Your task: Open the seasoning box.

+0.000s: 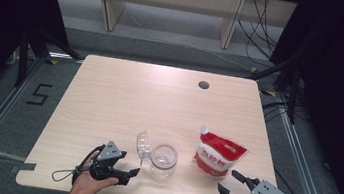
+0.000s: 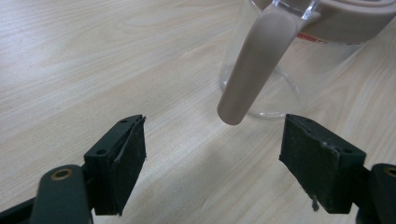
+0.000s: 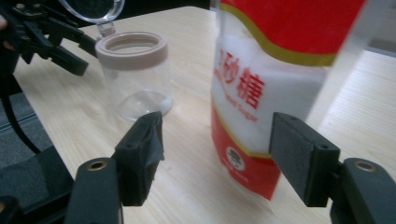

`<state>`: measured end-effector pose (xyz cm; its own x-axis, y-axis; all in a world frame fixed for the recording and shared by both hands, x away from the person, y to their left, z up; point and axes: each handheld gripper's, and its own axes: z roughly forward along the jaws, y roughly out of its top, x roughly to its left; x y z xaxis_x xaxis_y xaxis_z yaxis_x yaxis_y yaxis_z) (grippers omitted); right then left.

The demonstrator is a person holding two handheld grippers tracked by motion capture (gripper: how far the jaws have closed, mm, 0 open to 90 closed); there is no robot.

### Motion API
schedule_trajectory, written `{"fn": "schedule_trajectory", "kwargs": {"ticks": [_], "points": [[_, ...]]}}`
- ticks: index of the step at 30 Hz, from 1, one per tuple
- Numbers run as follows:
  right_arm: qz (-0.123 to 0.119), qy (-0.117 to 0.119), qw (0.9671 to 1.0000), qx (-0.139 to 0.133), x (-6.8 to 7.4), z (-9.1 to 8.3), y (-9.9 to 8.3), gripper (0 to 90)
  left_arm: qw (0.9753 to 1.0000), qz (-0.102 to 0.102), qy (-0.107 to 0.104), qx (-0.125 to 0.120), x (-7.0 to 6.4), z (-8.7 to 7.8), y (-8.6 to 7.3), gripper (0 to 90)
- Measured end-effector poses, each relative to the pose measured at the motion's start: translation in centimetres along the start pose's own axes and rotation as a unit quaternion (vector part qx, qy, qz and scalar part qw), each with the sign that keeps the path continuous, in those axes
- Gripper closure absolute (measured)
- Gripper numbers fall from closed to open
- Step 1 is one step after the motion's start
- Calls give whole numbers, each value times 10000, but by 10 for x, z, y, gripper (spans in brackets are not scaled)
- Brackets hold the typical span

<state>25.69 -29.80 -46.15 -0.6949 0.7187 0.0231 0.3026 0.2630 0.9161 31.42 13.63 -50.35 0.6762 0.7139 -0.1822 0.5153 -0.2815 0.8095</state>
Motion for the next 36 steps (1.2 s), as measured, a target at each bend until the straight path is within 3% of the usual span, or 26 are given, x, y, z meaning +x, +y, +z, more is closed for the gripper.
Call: {"fn": "schedule_trajectory", "kwargs": {"ticks": [1, 3, 4, 6, 7, 8, 9, 12, 13, 14, 16, 18, 19, 23, 24, 25, 26, 28, 29, 30, 31, 34, 35, 36], "points": [[-107, -70, 9999, -67, -3, 1, -1, 347, 10000, 1, -2, -16, 0, 0, 0, 218], [33, -22, 10000, -49, -6, -1, -2, 333, 9999, 89, 3, 63, 2, -1, 0, 217], [-33, -88, 9999, -136, -8, 0, -3, 324, 10000, 18, 1, 9, 1, -1, -1, 216], [37, -113, 9999, -47, -11, -1, -4, 313, 10000, 27, -10, 16, 1, 0, -1, 216], [-64, -145, 9998, -99, -15, 0, -5, 303, 10000, 28, -11, 9, 1, 0, -1, 215], [171, -129, 9998, -10, -14, -1, -5, 294, 10000, 22, -5, 14, 1, 0, -1, 215], [53, -153, 9999, -46, -17, 1, -6, 292, 10000, 23, -7, 26, 0, 0, -1, 215], [175, -194, 9997, -29, -20, 0, -5, 273, 10000, 88, 45, 8, 0, 0, -1, 196], [49, -284, 9996, -70, -23, 0, -5, 266, 10000, 55, 30, 18, 0, 0, -1, 196], [308, -255, 9992, 21, -21, 0, -5, 256, 10000, 43, 10, 55, 0, 0, 0, 194], [106, -341, 9994, -33, -27, 2, -5, 237, 10000, 7, 23, 20, -2, 0, -1, 191], [167, -323, 9993, -52, -29, 5, -5, 214, 9999, 106, -9, 105, -2, -2, -1, 190], [109, -365, 9993, -32, -31, 4, -5, 200, 10000, 44, -19, 5, -4, -1, -2, 190], [256, -321, 9991, 60, -34, 6, -7, 173, 10000, 38, 7, 26, -4, 0, -1, 184], [9, -344, 9994, 17, -38, 7, -8, 172, 10000, 35, 7, 23, -4, 0, -1, 183], [220, -329, 9992, 48, -37, 8, -8, 168, 10000, 36, 15, 34, -4, 0, -1, 183], [24, -318, 9995, -27, -42, 10, -8, 162, 10000, 30, 1, 32, -4, 1, -1, 183], [60, -259, 9996, -33, -42, 12, -9, 160, 10000, 18, -2, 50, -3, 1, -1, 183], [210, -228, 9995, 69, -40, 12, -9, 161, 9999, 53, 51, 92, -2, 0, -1, 183], [136, -224, 9997, 24, -42, 13, -9, 162, 10000, -17, 38, 31, -3, 1, -1, 183], [41, -236, 9997, 2, -42, 15, -9, 162, 9999, 58, 73, 78, -2, 0, -1, 183], [62, -217, 9997, 33, -43, 16, -8, 165, 10000, 58, 52, 44, -2, 0, -1, 183], [-35, -231, 9997, -6, -46, 17, -8, 165, 10000, 45, 68, 12, -3, 0, -2, 183], [41, -207, 9998, 2, -45, 18, -9, 166, 9999, 107, 69, 63, -2, 0, -1, 183]]}}
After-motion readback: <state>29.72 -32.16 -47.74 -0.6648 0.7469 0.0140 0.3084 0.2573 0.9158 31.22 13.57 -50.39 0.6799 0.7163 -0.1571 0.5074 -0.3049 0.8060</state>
